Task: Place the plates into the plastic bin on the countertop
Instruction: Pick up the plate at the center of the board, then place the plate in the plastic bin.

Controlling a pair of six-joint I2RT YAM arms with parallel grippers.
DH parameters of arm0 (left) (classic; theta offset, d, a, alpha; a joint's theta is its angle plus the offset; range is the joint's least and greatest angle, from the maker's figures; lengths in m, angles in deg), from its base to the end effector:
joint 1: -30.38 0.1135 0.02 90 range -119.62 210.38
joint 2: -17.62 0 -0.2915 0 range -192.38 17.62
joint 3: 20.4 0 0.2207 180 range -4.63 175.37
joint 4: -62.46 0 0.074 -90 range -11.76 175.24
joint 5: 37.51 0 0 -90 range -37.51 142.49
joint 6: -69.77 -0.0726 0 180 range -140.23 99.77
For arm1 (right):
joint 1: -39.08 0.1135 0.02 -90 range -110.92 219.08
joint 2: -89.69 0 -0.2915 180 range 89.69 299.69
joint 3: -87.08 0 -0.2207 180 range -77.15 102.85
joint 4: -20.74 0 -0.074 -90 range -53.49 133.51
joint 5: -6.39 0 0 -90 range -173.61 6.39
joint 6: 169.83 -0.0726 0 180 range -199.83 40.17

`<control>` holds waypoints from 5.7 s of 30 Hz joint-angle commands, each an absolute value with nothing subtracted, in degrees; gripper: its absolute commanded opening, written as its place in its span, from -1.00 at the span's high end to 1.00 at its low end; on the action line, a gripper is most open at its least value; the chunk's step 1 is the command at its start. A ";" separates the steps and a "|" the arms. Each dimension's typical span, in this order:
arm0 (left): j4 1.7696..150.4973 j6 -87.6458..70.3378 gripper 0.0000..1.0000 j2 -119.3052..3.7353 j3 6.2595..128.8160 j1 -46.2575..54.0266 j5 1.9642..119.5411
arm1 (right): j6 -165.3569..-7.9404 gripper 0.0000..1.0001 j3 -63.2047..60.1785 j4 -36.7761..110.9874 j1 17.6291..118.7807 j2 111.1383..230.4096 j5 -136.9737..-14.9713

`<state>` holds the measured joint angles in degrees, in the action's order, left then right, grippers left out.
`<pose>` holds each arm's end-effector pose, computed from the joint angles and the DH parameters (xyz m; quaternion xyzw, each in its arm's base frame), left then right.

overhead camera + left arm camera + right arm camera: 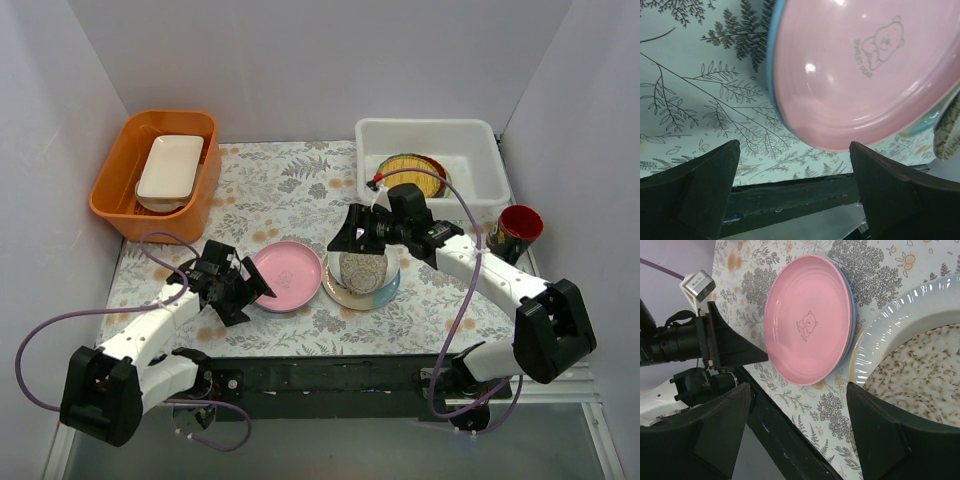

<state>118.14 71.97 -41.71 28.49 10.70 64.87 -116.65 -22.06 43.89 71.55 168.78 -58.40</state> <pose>0.1332 -0.0642 0.1917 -0.5573 0.7975 -0.2295 0.0278 0.2386 0.1885 0.2954 -0.0745 0.8544 0.4281 0.2848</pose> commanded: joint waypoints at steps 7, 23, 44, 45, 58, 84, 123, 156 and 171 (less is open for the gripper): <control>108.56 75.04 -0.38 -46.09 23.14 10.52 64.18 | -119.21 -0.66 -26.17 37.92 73.44 166.25 -59.62; 102.40 77.24 1.00 -43.38 17.87 10.70 66.55 | -118.68 -0.64 -27.93 37.48 75.02 168.62 -59.18; 106.54 76.80 1.00 -39.33 20.24 10.78 66.29 | -113.59 -0.42 -23.98 43.19 78.36 174.94 -64.63; 106.54 76.80 1.00 -39.16 20.24 10.78 66.46 | -113.41 -0.42 -23.80 43.36 78.63 175.47 -65.15; 106.54 76.45 1.00 -38.80 20.24 10.78 66.99 | -111.12 -0.28 -18.00 46.88 82.41 184.43 -70.60; 106.98 75.22 1.00 -38.63 21.29 10.78 66.82 | -110.95 0.97 -14.66 50.31 83.29 183.56 -75.18; 112.34 74.95 -0.96 -30.64 27.71 10.78 64.88 | -111.74 0.97 -11.58 52.68 83.73 180.84 -74.03; 120.60 72.14 -0.96 -27.03 36.68 10.78 64.70 | -109.11 0.97 -6.57 58.83 79.34 180.05 -75.53; 117.17 71.70 -0.96 -27.82 33.87 10.78 67.96 | -103.92 0.97 -2.09 65.42 66.42 177.94 -72.19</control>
